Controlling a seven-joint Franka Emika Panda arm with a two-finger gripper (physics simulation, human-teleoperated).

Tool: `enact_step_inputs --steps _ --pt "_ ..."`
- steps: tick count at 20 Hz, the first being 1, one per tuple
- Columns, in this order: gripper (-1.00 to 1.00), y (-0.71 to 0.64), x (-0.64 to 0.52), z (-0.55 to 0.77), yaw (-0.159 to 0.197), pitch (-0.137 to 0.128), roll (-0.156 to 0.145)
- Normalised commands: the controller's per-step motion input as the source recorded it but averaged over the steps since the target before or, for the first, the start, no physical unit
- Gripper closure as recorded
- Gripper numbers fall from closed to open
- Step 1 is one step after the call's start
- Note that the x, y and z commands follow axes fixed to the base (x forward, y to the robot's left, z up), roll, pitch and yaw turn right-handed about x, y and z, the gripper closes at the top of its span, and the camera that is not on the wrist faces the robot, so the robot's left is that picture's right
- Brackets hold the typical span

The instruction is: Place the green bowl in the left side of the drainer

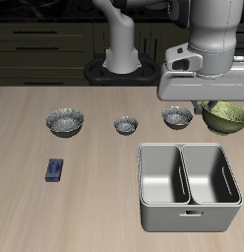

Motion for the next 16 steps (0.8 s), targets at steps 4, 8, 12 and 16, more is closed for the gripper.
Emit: enact_step_inputs --steps 4,8,12,16 --pt "1.0 -0.04 0.12 -0.26 -0.016 0.046 -0.006" --pt "1.0 -0.07 0.08 -0.31 0.012 0.034 0.0" --pt "1.0 -0.1 0.07 -0.23 0.005 0.035 -0.015" --pt "1.0 -0.06 0.05 -0.18 0.009 0.017 -0.01"
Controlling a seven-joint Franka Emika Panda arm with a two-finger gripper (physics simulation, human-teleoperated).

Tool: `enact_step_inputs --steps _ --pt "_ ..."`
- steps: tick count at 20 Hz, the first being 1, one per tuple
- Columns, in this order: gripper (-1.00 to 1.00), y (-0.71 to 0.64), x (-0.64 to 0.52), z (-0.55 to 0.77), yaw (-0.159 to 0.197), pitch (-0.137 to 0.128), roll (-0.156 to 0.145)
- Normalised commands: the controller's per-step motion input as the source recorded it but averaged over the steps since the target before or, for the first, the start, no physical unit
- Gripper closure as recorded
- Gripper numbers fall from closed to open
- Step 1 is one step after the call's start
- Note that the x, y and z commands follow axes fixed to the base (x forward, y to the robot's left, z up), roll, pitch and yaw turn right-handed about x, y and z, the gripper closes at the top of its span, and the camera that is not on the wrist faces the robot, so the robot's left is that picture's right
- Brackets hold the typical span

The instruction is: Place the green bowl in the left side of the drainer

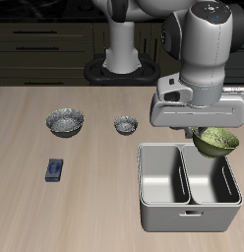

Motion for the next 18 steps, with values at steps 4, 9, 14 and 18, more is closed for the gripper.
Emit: enact_step_inputs --steps 4,9,14,18 --pt "1.0 -0.05 -0.04 0.01 0.0 0.0 0.0" --pt "1.0 -0.09 -0.08 0.02 0.0 0.0 0.0" --pt "1.0 -0.09 -0.08 0.03 0.0 0.0 0.0" --pt "1.0 -0.15 -0.08 0.04 0.0 0.0 0.0"
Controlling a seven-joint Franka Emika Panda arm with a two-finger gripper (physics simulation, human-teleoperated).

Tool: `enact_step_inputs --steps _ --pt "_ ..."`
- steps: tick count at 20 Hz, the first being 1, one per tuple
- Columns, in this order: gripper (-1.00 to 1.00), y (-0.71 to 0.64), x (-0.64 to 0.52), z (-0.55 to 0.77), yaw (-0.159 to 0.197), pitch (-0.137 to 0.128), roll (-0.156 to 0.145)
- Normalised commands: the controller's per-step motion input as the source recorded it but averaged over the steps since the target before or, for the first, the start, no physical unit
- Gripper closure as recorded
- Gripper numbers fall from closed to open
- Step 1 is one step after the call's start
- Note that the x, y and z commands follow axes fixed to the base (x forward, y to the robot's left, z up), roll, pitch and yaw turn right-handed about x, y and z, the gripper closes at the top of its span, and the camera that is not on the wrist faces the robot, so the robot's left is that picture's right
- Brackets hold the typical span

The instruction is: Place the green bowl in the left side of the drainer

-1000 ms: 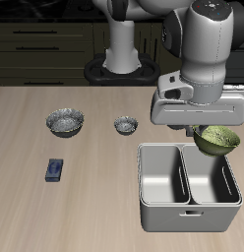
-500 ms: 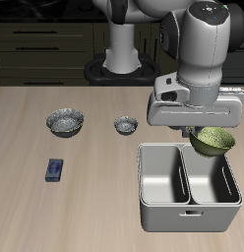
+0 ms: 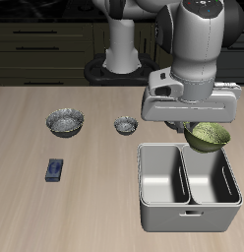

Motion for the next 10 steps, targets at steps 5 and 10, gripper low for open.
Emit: enact_step_inputs --steps 5,10 --pt "1.0 -0.12 -0.04 0.02 0.0 0.0 0.0" --pt "1.0 -0.11 -0.04 0.02 0.0 0.0 0.0"
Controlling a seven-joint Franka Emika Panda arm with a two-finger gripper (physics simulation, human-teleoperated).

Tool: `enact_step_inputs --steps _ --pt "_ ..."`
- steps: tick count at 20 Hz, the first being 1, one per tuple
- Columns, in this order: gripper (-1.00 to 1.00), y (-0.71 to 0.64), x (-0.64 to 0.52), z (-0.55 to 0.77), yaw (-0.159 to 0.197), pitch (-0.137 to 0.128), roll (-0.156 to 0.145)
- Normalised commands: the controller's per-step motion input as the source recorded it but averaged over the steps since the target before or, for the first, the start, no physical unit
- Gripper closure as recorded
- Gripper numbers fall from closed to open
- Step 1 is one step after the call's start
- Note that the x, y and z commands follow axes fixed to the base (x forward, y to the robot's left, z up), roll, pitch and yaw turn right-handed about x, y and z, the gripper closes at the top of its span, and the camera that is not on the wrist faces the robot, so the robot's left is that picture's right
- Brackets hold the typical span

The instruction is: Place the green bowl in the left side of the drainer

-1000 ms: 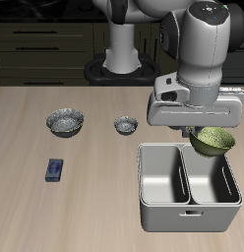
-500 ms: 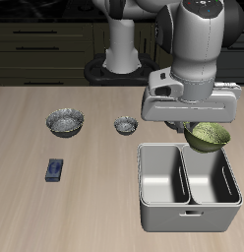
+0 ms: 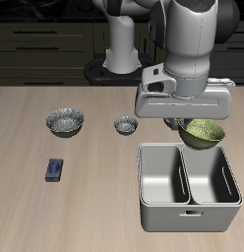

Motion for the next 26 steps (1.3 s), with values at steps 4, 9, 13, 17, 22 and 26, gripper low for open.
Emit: enact_step_inputs --steps 4,9,13,17,22,26 --pt "1.0 -0.06 -0.06 0.02 0.0 0.0 0.0" --pt "1.0 -0.04 -0.06 0.0 0.0 0.0 0.0" --pt "1.0 0.01 -0.02 0.04 0.0 0.0 0.0" --pt "1.0 0.01 0.0 0.01 0.0 0.0 0.0" --pt "1.0 0.23 -0.01 -0.02 0.0 0.0 0.0" --pt "1.0 0.22 -0.05 -0.01 0.0 0.0 0.0"
